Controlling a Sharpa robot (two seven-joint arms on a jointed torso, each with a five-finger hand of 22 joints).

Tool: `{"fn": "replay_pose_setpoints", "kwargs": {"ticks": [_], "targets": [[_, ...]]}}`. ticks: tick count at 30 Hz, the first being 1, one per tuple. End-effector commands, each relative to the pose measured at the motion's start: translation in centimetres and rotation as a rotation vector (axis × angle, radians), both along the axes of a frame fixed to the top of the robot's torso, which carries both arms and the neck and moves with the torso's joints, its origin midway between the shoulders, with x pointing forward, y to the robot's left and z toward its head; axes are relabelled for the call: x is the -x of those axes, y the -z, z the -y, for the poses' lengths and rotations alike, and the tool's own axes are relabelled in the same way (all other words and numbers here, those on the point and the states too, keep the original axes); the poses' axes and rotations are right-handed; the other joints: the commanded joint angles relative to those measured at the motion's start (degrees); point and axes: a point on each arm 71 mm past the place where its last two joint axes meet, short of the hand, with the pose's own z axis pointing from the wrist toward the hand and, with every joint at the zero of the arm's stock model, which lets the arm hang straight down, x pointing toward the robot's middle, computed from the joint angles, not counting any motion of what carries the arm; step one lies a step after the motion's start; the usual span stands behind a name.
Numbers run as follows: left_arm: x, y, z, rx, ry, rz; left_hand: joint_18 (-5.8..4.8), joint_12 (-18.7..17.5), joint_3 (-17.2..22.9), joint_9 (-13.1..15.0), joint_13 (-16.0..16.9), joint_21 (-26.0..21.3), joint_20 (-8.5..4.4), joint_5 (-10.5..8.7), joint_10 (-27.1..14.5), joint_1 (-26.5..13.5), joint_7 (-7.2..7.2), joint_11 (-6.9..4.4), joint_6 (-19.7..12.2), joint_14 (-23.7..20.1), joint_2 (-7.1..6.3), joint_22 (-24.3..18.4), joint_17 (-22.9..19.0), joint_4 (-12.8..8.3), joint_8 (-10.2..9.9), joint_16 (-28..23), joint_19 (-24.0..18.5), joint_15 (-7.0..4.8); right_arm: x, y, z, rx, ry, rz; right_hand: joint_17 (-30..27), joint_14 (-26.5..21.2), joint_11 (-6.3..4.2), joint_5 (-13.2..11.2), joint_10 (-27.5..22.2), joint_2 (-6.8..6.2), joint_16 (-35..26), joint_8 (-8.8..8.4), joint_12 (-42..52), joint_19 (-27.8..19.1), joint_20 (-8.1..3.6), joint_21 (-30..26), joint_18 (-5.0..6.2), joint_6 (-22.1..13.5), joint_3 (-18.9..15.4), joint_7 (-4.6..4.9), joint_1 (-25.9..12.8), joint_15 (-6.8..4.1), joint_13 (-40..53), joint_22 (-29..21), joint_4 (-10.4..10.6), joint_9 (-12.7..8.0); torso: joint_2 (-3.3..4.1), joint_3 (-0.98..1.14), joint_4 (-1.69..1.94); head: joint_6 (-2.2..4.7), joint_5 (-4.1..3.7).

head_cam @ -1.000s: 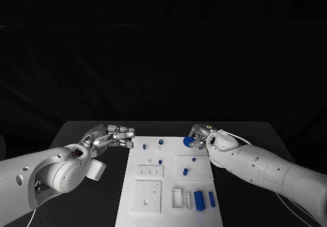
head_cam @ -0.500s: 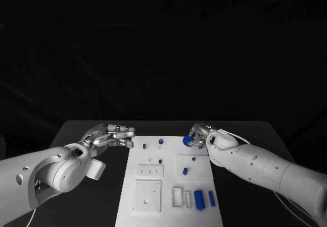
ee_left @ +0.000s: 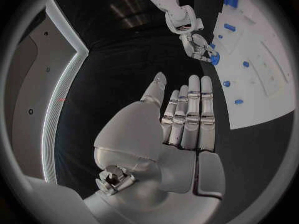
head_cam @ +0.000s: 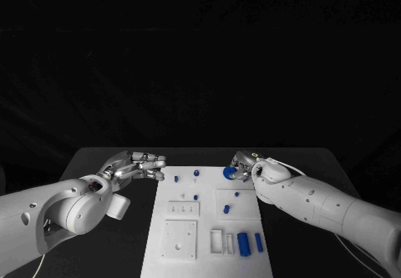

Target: Assemble the parts on the task board

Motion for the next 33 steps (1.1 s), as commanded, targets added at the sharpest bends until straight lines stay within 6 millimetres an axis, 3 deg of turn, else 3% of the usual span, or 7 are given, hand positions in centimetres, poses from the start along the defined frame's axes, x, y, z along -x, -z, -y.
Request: {"fn": "replay_pose_setpoints", "kwargs": {"ticks": [1, 11, 21, 26, 33], "targets": [[0.0, -0.1, 0.2, 0.004, 0.021, 0.006, -0.43, 0.2, 0.1, 0.0, 0.1, -0.1, -0.07, 0.07, -0.3, 0.1, -0.17, -0.14, -0.1, -0.4, -0.42, 0.1, -0.1, 0.3, 0.1, 0.2, -0.4, -0.14, 0.4, 0.7, -0.4, 0.051, -0.012, -0.007, 0.1, 0.3, -0.16, 0.3, 0.3, 0.15, 0.2, 0.18, 0.2, 1.4, 0.38, 0.5, -0.45, 1.2, 0.6, -0.15, -0.5, -0.06, 0.1, 7.2, 0.0, 0.1, -0.03, -0.01, 0.09, -0.12, -0.08], [0.0, -0.1, 0.2, 0.003, 0.018, 0.007, -0.43, 0.2, 0.1, 0.0, 0.1, -0.1, -0.07, 0.07, -0.3, 0.1, -0.17, -0.14, -0.1, -0.4, -0.42, 0.1, -0.1, 0.3, 0.1, 0.2, -0.4, -0.14, 1.1, -1.0, -2.6, 0.051, -0.022, 0.129, 0.2, 0.4, -0.38, -1.0, 0.8, -0.7, 0.4, 0.19, 0.4, 1.5, 0.17, 2.4, -0.67, 2.4, 3.9, -0.51, -0.9, -0.26, 0.2, 7.5, 0.8, 0.1, -0.1, -0.1, 0.09, -0.08, 0.2], [0.0, -0.1, 0.1, 0.003, 0.015, 0.008, -0.43, 0.2, 0.1, 0.0, 0.1, -0.1, -0.07, 0.07, -0.3, 0.1, -0.17, -0.14, -0.1, -0.4, -0.42, 0.1, -0.1, 0.3, 0.1, 0.2, -0.4, -0.14, 2.2, -2.4, -6.0, 0.008, -0.078, 0.19, 0.3, 0.4, -0.43, -1.1, 0.9, -1.09, 0.5, 0.2, 0.4, 1.6, 0.1, 3.2, -0.73, 2.6, 4.2, -0.6, -1.2, -0.33, 0.3, 7.6, 1.5, 0.1, -0.06, -0.09, 0.1, 0.15, 0.46], [0.1, -0.1, 0.2, 0.003, 0.017, 0.008, -0.43, 0.2, 0.1, 0.0, 0.1, -0.1, -0.07, 0.07, -0.3, 0.1, -0.17, -0.14, -0.1, -0.4, -0.42, 0.1, -0.1, 0.3, 0.1, 0.2, -0.4, -0.14, 2.6, -2.3, -7.7, 0.004, -0.109, 0.187, 0.3, 0.4, -0.43, -1.0, 0.9, -1.11, 0.5, 0.19, 0.5, 1.6, 0.1, 3.1, -0.73, 2.6, 4.2, -0.6, -1.2, -0.34, 0.3, 7.6, 1.6, 0.1, -0.05, -0.08, 0.05, 0.21, 0.56], [0.0, -0.1, 0.4, 0.004, 0.02, 0.008, -0.43, 0.2, 0.1, 0.0, 0.1, -0.1, -0.07, 0.07, -0.3, 0.1, -0.17, -0.14, -0.1, -0.4, -0.42, 0.1, -0.1, 0.3, 0.1, 0.2, -0.4, -0.14, 2.8, -1.7, -10.1, 0.011, -0.149, 0.173, 0.1, 0.3, -0.42, -0.9, 0.8, -1.16, 0.3, 0.19, 0.3, 1.5, 0.07, 3.0, -0.7, 2.5, 3.9, -0.58, -1.1, -0.37, 0.3, 7.5, 1.9, 0.1, 0.0, -0.09, 0.33, 0.23, 0.5]]}}
